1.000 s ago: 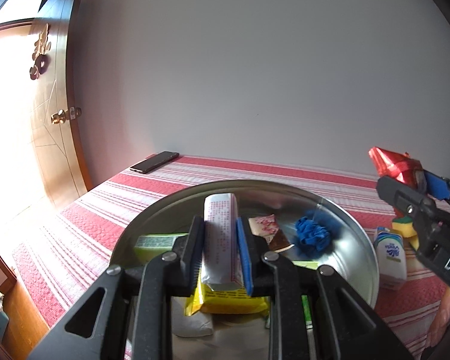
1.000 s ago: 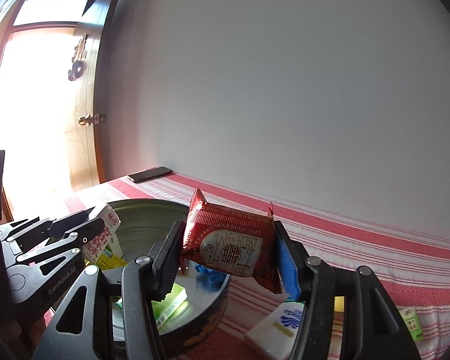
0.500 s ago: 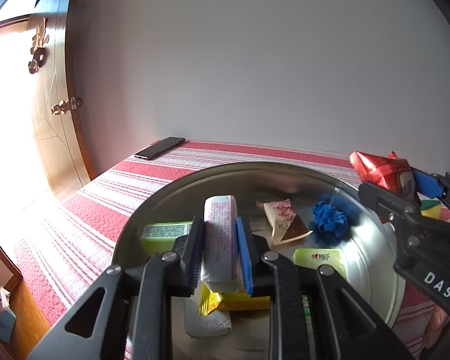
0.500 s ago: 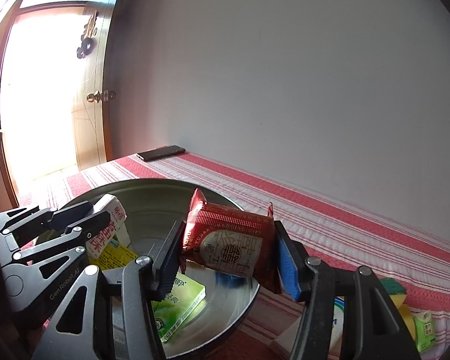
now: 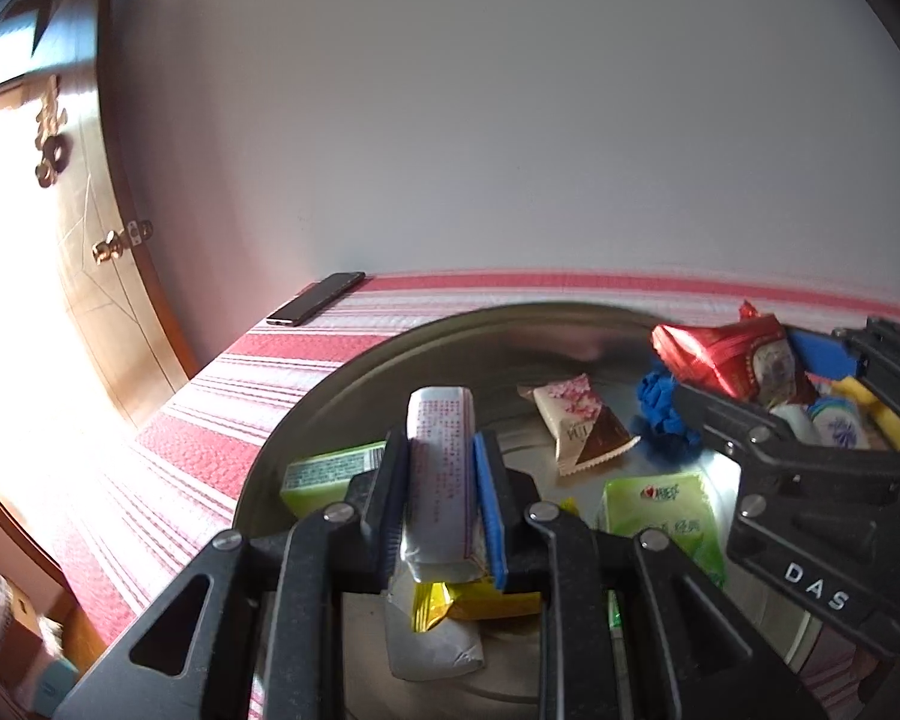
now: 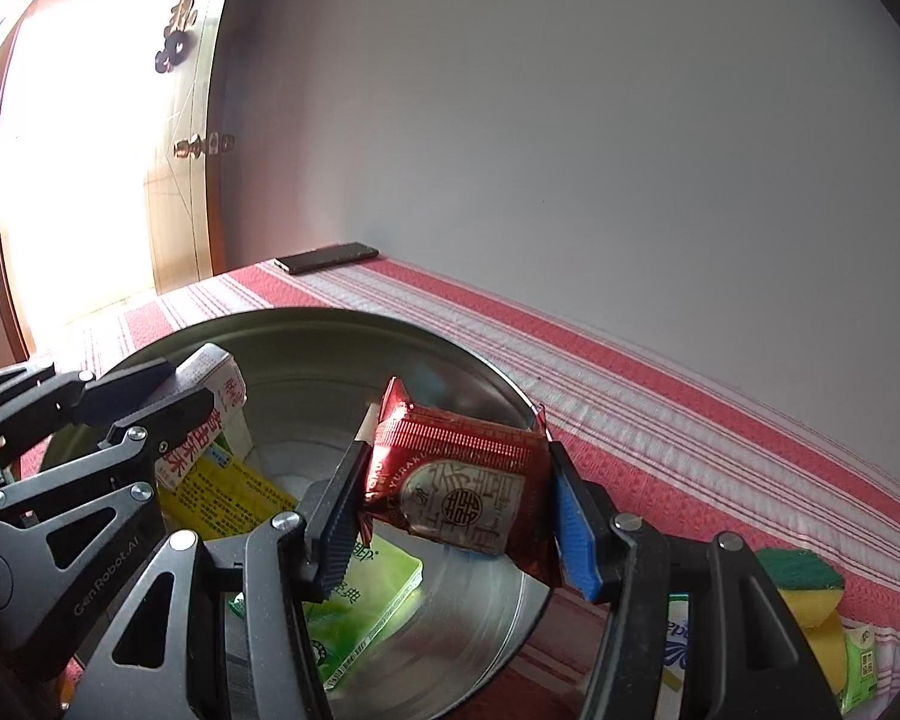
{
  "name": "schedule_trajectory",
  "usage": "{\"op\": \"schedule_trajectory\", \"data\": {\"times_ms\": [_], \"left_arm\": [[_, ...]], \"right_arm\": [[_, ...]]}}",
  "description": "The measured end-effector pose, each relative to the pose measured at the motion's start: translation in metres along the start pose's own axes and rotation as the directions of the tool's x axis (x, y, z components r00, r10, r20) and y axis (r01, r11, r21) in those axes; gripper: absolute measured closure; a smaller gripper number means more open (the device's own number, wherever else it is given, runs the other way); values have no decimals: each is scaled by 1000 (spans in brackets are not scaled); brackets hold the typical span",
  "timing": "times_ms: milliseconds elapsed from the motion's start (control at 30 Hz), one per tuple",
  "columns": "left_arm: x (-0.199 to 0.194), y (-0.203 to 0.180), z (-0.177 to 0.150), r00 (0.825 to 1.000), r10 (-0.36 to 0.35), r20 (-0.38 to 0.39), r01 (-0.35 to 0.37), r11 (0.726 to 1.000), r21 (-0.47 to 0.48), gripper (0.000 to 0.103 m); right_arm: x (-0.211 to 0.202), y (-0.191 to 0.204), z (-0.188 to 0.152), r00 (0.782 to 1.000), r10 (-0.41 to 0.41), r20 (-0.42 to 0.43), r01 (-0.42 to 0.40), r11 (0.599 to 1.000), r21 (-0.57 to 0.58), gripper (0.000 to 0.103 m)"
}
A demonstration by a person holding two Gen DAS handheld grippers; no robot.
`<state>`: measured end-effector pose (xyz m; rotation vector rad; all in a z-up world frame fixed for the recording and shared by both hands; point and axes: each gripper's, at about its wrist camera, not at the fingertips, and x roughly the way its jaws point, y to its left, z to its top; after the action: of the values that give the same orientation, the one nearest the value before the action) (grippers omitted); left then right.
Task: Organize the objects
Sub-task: 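Drop the white box from the left gripper while the right gripper releases the red packet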
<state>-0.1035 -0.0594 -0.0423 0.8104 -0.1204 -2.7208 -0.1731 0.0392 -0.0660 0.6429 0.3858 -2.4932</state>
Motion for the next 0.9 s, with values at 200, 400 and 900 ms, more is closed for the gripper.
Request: {"op": "schedule_trajectory", "data": {"times_ms": [200, 400, 900], "left_arm": [[10, -2, 6, 998, -5, -64, 7, 999, 39, 79], [15, -4, 4, 996, 2, -92, 3, 998, 58, 78], [22, 5, 7, 996, 31, -88, -29, 999, 26, 36]], "right_arm": [[6, 1, -4, 1000, 5, -25, -5, 1000, -1, 44], [9, 0, -5, 999, 6, -34, -6, 1000, -2, 44], [24, 6, -4, 998, -2, -55, 2, 1000, -9, 37]]}}
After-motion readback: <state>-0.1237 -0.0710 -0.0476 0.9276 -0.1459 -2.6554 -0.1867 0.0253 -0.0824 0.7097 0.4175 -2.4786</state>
